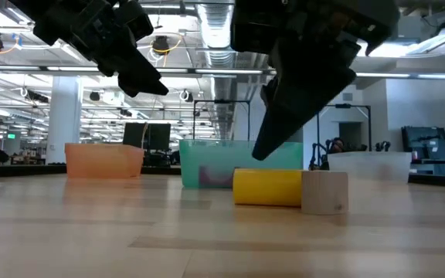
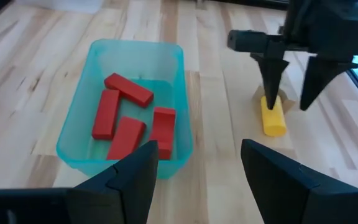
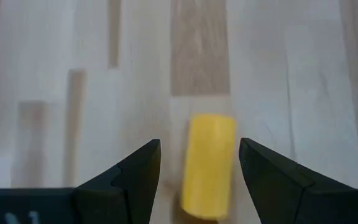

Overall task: Sort & place blocks by color
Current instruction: Put the yellow block into the orange bin

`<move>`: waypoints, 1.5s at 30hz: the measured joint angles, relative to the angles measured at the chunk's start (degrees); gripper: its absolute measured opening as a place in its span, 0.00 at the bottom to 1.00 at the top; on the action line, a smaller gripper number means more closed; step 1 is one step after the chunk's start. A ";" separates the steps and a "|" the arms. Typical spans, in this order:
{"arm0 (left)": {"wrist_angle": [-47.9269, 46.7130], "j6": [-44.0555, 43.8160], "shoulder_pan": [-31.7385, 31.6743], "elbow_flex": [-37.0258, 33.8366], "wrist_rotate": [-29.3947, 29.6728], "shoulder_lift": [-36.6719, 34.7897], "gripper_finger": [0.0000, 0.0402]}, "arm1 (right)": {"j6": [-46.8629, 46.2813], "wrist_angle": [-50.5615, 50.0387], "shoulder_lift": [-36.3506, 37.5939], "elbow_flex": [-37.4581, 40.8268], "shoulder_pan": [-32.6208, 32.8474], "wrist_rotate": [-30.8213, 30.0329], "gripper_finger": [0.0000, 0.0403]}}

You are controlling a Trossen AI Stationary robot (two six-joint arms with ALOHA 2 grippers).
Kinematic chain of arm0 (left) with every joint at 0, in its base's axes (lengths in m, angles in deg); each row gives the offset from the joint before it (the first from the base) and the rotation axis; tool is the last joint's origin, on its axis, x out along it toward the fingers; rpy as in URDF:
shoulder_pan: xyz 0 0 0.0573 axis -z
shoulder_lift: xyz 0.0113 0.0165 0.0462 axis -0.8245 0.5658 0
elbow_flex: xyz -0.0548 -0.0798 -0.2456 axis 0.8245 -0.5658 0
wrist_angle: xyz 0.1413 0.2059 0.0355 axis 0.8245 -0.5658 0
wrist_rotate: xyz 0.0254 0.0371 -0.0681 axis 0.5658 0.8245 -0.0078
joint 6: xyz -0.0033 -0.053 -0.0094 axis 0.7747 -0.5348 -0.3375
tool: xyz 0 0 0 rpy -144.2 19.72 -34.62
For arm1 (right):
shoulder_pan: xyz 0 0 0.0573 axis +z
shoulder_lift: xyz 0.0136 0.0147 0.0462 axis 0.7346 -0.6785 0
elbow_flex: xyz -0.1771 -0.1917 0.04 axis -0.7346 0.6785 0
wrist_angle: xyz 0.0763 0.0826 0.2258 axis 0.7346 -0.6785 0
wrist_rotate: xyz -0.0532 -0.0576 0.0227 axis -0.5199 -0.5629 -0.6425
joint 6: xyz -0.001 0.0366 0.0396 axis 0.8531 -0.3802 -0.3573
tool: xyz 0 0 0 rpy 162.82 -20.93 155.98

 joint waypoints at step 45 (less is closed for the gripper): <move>24.87 -18.77 -8.50 0.02 -13.66 -0.48 0.54 | -9.90 16.81 24.78 23.29 -2.20 -21.41 0.27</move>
